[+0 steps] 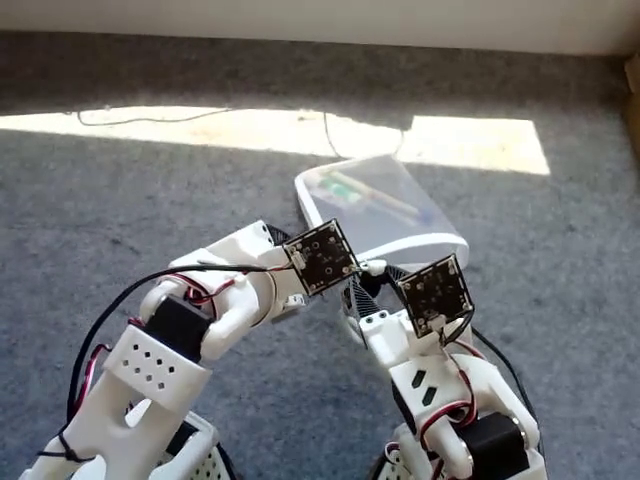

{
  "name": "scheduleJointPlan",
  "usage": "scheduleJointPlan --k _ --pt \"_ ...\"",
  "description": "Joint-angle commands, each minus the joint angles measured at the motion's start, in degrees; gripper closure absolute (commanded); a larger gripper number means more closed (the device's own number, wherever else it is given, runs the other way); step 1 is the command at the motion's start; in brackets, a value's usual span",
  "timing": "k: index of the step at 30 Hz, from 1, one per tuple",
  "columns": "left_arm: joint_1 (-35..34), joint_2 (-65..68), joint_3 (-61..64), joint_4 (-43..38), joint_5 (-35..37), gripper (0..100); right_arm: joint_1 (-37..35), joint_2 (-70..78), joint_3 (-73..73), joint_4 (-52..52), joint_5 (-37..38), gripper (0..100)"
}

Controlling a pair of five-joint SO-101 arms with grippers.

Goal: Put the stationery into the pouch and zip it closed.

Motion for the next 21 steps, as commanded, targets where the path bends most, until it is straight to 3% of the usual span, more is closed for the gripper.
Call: scheduleJointPlan --k 1,9,21 --pt "1.89 -0.75 3.21 -8.0 -0.18 72 0.66 0.04 -4.26 0.31 0.79 99.2" --pt "2.42 -0.66 8.84 -23.03 6.33 72 0.66 0.04 -4.26 0.31 0.79 99.2" --pt "7.52 -0.57 9.19 -24.53 6.59 72 0.57 -0.13 -4.35 1.27 0.44 99.2"
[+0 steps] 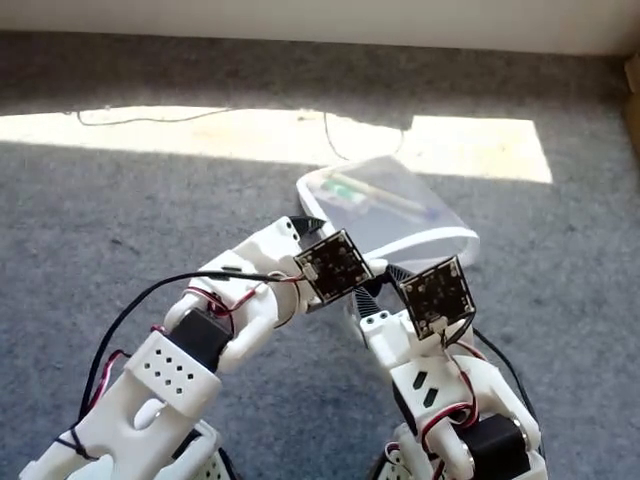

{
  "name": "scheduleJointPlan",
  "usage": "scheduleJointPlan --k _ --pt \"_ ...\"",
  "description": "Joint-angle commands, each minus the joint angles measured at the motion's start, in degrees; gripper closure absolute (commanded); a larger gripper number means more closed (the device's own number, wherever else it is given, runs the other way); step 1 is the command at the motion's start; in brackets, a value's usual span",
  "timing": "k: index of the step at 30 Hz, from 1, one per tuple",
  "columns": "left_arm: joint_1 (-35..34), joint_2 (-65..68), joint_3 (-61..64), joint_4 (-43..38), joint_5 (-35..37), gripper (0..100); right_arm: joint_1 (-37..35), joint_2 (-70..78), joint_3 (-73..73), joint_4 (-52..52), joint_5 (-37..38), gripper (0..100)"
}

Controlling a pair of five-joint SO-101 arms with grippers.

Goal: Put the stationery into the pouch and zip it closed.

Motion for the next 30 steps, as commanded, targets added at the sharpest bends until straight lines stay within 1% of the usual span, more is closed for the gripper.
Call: scheduleJointPlan --k 1,6,12,16,21,26,27,30 --pt "2.77 -0.57 -0.22 -1.41 0.79 72 0.48 -0.13 -4.26 1.01 0.26 99.2" --pt "3.91 -0.57 1.19 -2.29 0.88 72 0.48 -0.22 -4.26 1.01 0.26 99.2" --pt "3.91 -0.57 6.37 -10.2 1.14 72 0.4 -0.22 -4.26 1.01 0.18 99.2" --pt "3.91 -0.57 7.34 -13.36 5.36 72 0.4 -0.22 -4.26 1.01 0.18 99.2" --pt "4.0 -0.75 7.25 -13.45 5.8 72 0.4 -0.22 -4.26 1.01 0.18 99.2" --pt "6.11 -0.84 8.48 -13.45 5.8 72 0.4 -0.22 -4.26 1.01 0.18 99.2" --pt "6.37 -0.92 8.57 -13.45 5.8 72 0.4 -0.22 -4.26 1.01 0.18 99.2" --pt "7.16 -0.92 8.75 -13.45 5.54 79 0.4 -0.22 -4.26 1.01 0.09 99.2"
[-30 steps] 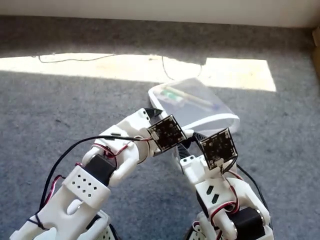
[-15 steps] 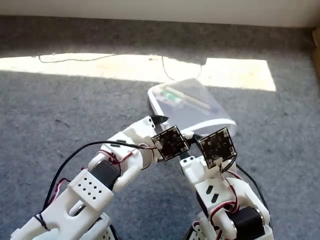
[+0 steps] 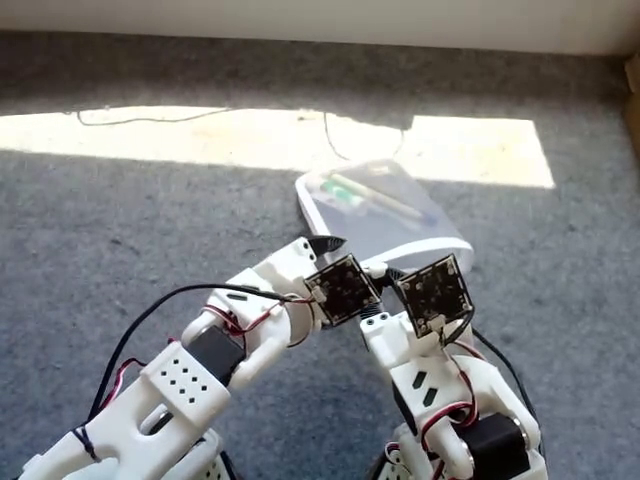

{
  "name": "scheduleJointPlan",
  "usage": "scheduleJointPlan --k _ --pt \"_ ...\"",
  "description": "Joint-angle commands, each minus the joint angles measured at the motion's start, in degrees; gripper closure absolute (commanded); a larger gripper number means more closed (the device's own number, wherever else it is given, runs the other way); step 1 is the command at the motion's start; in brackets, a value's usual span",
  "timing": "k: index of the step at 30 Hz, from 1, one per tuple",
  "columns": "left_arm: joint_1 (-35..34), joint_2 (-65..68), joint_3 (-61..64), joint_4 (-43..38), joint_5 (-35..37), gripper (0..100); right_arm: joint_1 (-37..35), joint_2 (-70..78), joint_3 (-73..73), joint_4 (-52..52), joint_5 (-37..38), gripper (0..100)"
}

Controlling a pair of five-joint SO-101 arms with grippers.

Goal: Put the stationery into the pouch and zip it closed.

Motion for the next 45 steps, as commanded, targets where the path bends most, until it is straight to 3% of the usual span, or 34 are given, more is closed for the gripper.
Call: scheduleJointPlan --k 1,13,21,30,45 --pt "2.07 -0.92 -0.4 -1.41 0.53 81 0.31 -0.57 -4.26 0.13 -0.26 99.2" --pt "2.51 -1.01 -0.31 -1.32 0.7 84 0.66 -0.57 -4.26 -0.31 -1.76 99.2" --pt "2.15 -1.1 -0.75 -1.32 0.53 99 0.84 -0.57 -4.35 -1.63 -1.85 99.2" --pt "-0.04 -1.1 -0.75 -1.14 0.62 99 11.21 -0.57 -3.82 -6.46 -5.1 99.2" --pt "-1.8 -1.1 -0.84 -0.97 0.88 100 18.95 -0.57 -3.56 -12.88 -7.03 99.2"
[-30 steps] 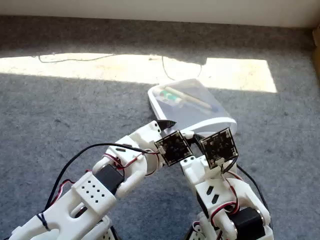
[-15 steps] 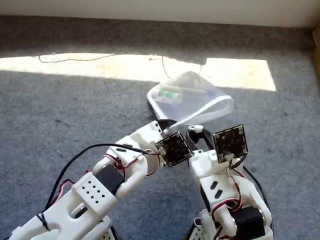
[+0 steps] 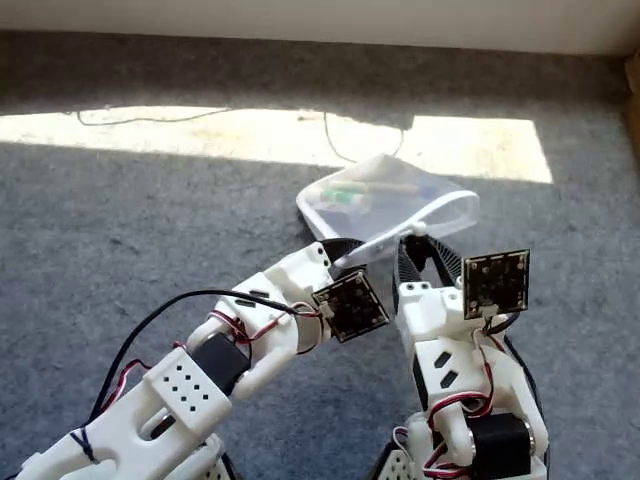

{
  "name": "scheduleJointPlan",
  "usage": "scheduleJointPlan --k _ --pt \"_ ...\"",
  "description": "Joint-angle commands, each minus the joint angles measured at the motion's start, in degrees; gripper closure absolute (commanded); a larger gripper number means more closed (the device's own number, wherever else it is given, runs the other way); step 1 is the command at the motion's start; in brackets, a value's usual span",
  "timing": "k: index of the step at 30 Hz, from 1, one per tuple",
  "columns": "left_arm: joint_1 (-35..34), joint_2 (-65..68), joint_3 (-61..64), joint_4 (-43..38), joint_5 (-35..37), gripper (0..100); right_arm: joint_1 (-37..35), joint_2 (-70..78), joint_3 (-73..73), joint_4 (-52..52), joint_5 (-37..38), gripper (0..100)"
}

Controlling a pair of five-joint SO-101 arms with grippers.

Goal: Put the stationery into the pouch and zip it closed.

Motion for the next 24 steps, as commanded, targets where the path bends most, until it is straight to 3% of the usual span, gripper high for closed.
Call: scheduleJointPlan --k 1,17,24 --pt "-3.65 -0.66 -0.57 0.0 0.97 100 3.47 -0.66 -3.65 -3.47 -0.79 99.2" --pt "-4.97 -0.84 -3.56 6.15 0.7 100 10.07 -0.22 1.89 -13.49 -0.35 99.2" --pt "-6.29 -10.42 -1.19 9.05 0.79 100 12.97 -0.13 1.89 -14.46 -0.26 99.2"
